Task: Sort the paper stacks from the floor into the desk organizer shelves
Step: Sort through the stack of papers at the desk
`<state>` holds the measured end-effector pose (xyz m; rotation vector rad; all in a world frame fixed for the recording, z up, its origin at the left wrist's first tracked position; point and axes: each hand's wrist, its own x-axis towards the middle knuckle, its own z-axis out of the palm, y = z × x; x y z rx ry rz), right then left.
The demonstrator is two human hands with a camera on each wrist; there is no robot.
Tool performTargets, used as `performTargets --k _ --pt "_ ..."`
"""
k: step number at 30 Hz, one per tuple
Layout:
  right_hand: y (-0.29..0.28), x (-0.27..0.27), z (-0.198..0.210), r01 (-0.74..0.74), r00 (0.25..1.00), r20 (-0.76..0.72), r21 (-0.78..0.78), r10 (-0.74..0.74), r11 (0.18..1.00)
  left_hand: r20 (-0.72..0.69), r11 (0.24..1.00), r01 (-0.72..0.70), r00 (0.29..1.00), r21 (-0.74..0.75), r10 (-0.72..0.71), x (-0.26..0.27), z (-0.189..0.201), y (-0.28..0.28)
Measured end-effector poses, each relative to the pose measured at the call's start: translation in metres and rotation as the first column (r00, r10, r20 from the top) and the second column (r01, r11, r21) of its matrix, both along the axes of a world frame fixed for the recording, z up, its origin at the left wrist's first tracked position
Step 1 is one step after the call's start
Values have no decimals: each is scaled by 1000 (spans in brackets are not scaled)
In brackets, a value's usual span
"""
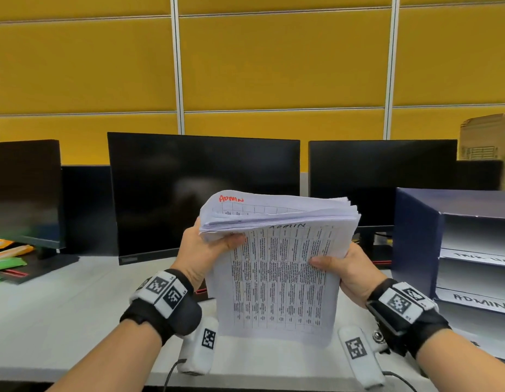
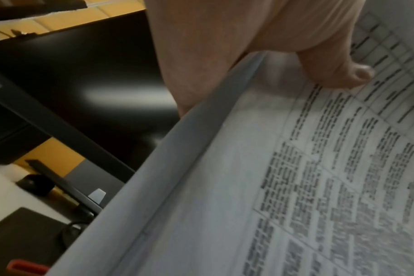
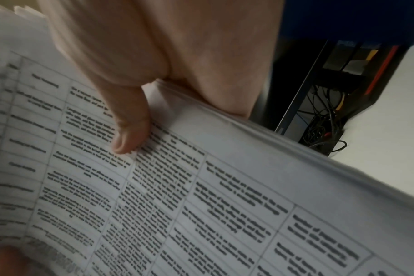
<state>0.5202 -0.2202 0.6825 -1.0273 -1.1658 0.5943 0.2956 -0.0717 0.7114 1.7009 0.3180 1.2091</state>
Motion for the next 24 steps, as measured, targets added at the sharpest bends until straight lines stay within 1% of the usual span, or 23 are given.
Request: performTargets --k 4,6,9,11,13,15,17,19,21,24 --pt "0 5 0 0 999 -32 -8 0 1000 -120 999 33 992 41 -28 -4 5 3" --pt "1 4 1 69 998 -10 -27 -69 997 -136 998 -11 991 69 20 -2 8 1" --pt "5 -6 10 217 974 71 -17 -215 976 -3 993 -119 993 12 119 7 11 -9" --pt "7 -16 19 306 951 42 30 -307 952 108 986 -154 981 -58 160 13 16 -17" --pt "7 -23 28 370 927 16 98 -373 924 196 981 -156 965 -118 177 16 20 -22" --pt "6 -27 33 403 909 53 135 -413 905 244 975 -174 948 -139 204 16 20 -24" --pt "6 -30 31 414 893 130 139 -431 900 262 967 -197 936 -161 234 15 16 -25" --pt "6 -32 23 398 891 185 121 -415 909 267 956 -221 926 -194 268 13 8 -26" --pt "9 -33 12 385 895 204 92 -396 918 281 940 -246 909 -237 309 12 2 -26" --pt "14 -36 1 420 856 280 116 -435 900 348 912 -268 861 -311 372 10 9 -22"
